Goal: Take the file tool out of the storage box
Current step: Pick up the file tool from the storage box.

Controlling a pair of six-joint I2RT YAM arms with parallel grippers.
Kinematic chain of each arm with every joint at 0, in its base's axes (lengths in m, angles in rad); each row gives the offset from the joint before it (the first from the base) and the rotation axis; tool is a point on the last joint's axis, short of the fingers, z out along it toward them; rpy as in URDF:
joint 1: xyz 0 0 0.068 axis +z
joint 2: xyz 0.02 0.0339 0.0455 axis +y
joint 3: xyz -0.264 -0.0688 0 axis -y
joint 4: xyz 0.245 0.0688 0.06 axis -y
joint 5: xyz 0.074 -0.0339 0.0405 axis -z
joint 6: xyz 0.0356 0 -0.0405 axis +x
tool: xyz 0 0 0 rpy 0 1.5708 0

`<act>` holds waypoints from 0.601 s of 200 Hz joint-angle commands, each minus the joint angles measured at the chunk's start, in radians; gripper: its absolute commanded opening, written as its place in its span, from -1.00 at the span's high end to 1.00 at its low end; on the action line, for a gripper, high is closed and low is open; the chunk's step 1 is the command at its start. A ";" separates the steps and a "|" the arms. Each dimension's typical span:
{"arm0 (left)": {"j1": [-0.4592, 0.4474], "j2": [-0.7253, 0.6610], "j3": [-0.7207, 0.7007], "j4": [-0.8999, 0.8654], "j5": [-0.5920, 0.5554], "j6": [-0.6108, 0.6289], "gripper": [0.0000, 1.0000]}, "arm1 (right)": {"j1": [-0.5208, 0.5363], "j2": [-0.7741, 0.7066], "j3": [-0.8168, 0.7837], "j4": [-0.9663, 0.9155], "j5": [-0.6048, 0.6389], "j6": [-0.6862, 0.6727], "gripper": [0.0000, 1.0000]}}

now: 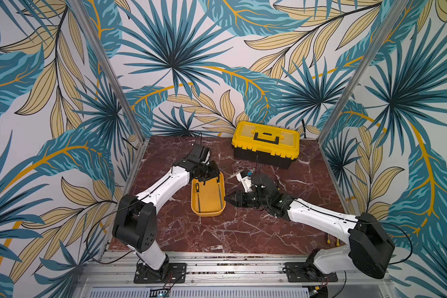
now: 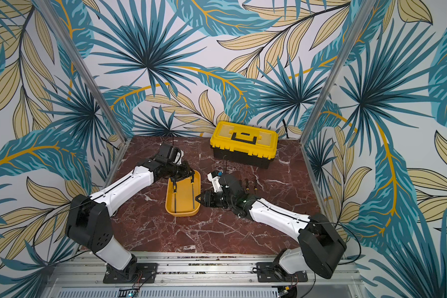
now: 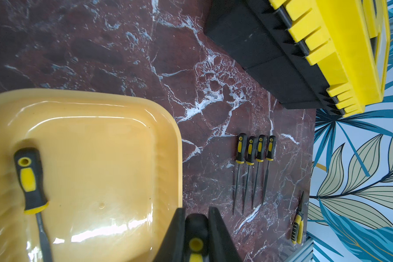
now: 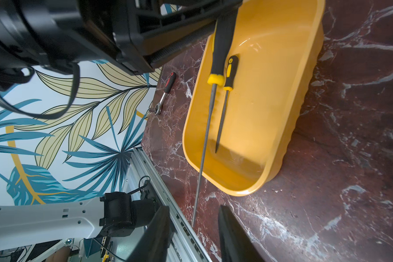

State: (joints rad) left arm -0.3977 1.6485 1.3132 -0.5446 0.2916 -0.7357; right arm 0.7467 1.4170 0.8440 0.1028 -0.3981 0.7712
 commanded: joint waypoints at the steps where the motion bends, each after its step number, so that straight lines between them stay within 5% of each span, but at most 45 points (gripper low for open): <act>1: 0.001 -0.030 -0.026 0.033 0.028 -0.023 0.75 | 0.015 0.023 0.016 0.020 -0.007 0.001 0.25; 120: 0.001 -0.033 -0.029 0.051 0.032 -0.027 0.80 | 0.049 0.080 0.031 0.042 -0.011 0.011 0.53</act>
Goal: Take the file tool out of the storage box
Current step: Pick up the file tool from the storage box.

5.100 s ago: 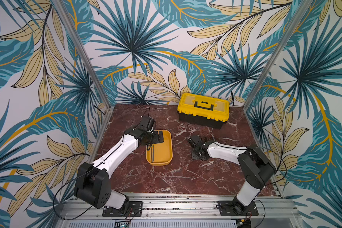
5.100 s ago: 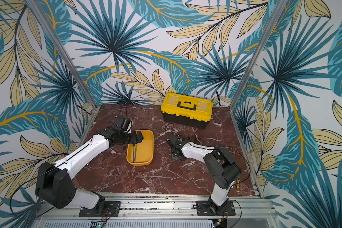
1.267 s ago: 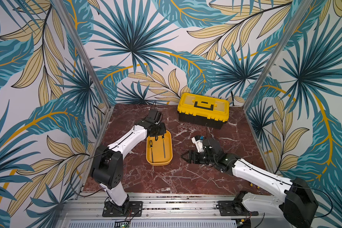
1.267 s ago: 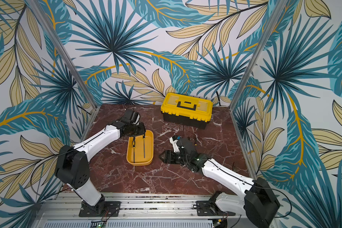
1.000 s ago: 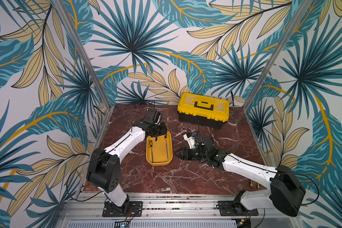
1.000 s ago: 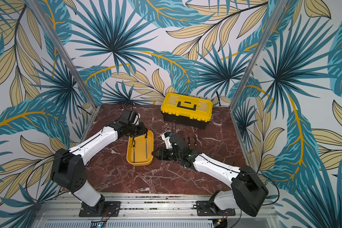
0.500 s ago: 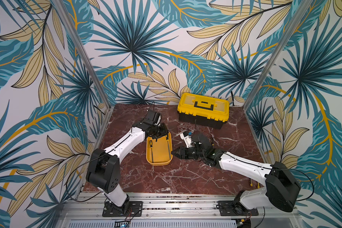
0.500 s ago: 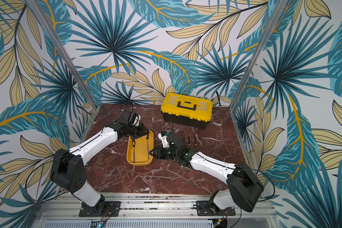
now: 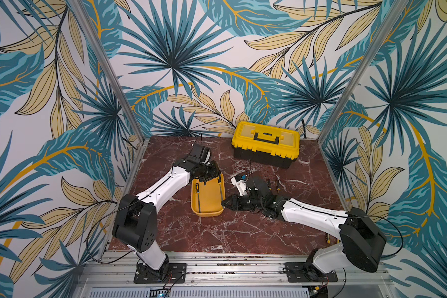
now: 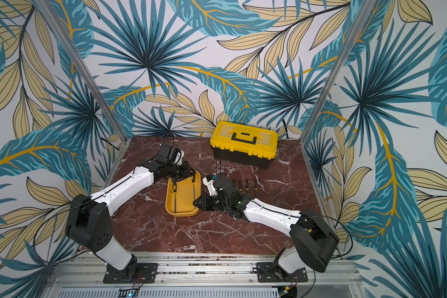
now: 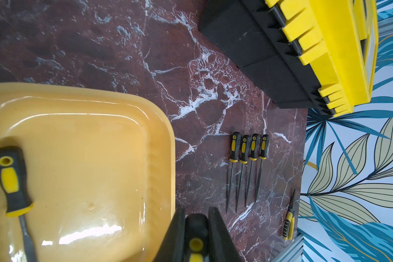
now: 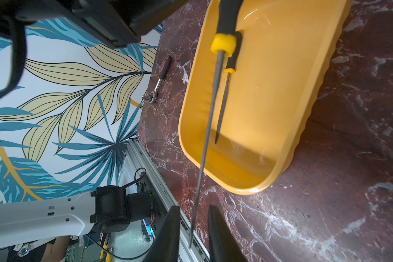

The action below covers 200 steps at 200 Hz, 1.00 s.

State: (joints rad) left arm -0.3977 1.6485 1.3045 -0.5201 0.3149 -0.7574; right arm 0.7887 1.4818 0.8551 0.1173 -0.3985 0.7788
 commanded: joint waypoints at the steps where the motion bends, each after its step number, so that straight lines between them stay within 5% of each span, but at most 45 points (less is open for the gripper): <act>1: 0.002 -0.032 -0.020 0.026 0.008 -0.005 0.80 | 0.007 0.016 0.019 0.027 -0.011 0.004 0.53; 110: 0.001 -0.031 -0.034 0.042 0.005 0.003 0.80 | 0.009 0.020 0.030 0.016 -0.001 0.002 0.97; 150: 0.007 -0.052 -0.044 0.073 0.032 0.017 0.21 | 0.009 0.000 0.044 -0.068 0.096 0.002 1.00; 200: 0.041 -0.094 0.013 0.015 0.064 0.101 -0.97 | 0.009 -0.072 0.047 -0.284 0.340 -0.012 1.00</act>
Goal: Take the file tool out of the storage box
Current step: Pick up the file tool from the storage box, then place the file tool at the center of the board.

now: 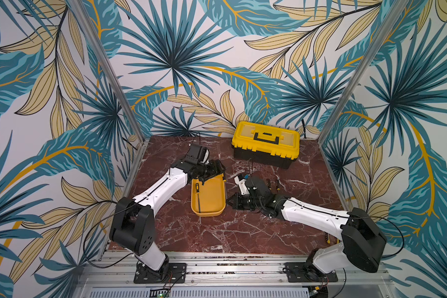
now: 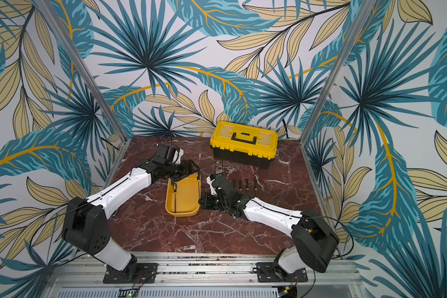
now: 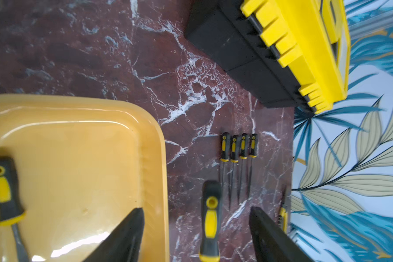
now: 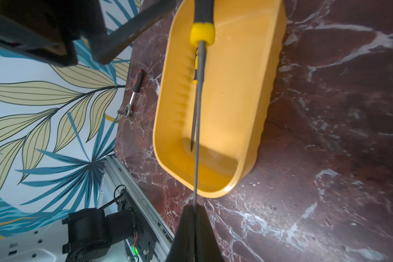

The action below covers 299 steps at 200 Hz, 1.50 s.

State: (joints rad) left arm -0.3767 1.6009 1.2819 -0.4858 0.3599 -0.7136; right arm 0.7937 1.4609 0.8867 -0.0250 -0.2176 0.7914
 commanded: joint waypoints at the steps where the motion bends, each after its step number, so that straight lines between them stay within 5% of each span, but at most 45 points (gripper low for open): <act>1: 0.020 -0.047 0.036 -0.021 0.018 0.060 -0.99 | 0.004 -0.052 0.016 -0.148 0.168 -0.025 1.00; 44: 0.021 -0.064 0.047 -0.122 -0.035 0.149 -1.00 | 0.004 -0.052 0.053 -0.421 0.436 -0.058 1.00; 92: 0.021 -0.090 0.018 -0.183 -0.110 0.195 -1.00 | 0.004 0.026 0.100 -0.511 0.538 -0.109 1.00; 174: 0.022 -0.127 -0.027 -0.195 -0.117 0.198 -1.00 | -0.017 0.233 0.175 -0.520 0.562 -0.132 1.00; 299: 0.021 -0.136 -0.084 -0.183 -0.133 0.169 -1.00 | -0.043 0.318 0.146 -0.454 0.521 -0.102 1.00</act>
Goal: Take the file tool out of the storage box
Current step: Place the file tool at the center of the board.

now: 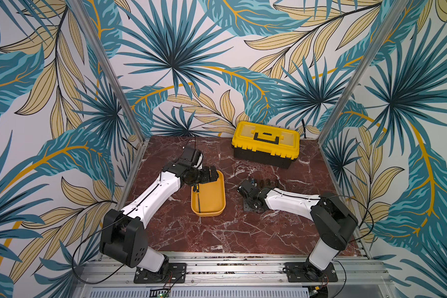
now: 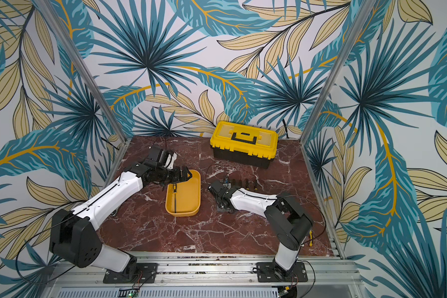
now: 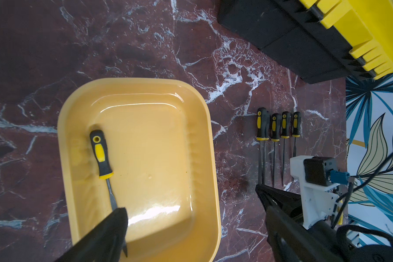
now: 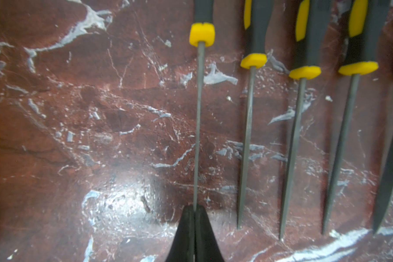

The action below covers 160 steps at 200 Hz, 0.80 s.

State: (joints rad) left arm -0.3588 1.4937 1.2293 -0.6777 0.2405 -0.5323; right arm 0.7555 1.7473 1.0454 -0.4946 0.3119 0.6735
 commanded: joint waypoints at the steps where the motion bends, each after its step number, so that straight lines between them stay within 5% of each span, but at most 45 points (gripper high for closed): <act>1: 0.003 -0.029 -0.033 0.009 -0.014 -0.013 -1.00 | -0.005 0.032 -0.013 0.017 -0.009 0.016 1.00; 121: -0.073 0.001 -0.032 -0.042 -0.199 -0.027 -1.00 | -0.011 0.077 -0.044 0.045 -0.017 0.022 1.00; 160: -0.095 0.054 -0.025 -0.052 -0.253 -0.039 -0.81 | -0.013 0.067 -0.059 0.045 -0.005 0.017 1.00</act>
State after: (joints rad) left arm -0.4442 1.5101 1.1984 -0.7036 0.0513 -0.5621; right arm 0.7506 1.7863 1.0302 -0.4454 0.3054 0.6807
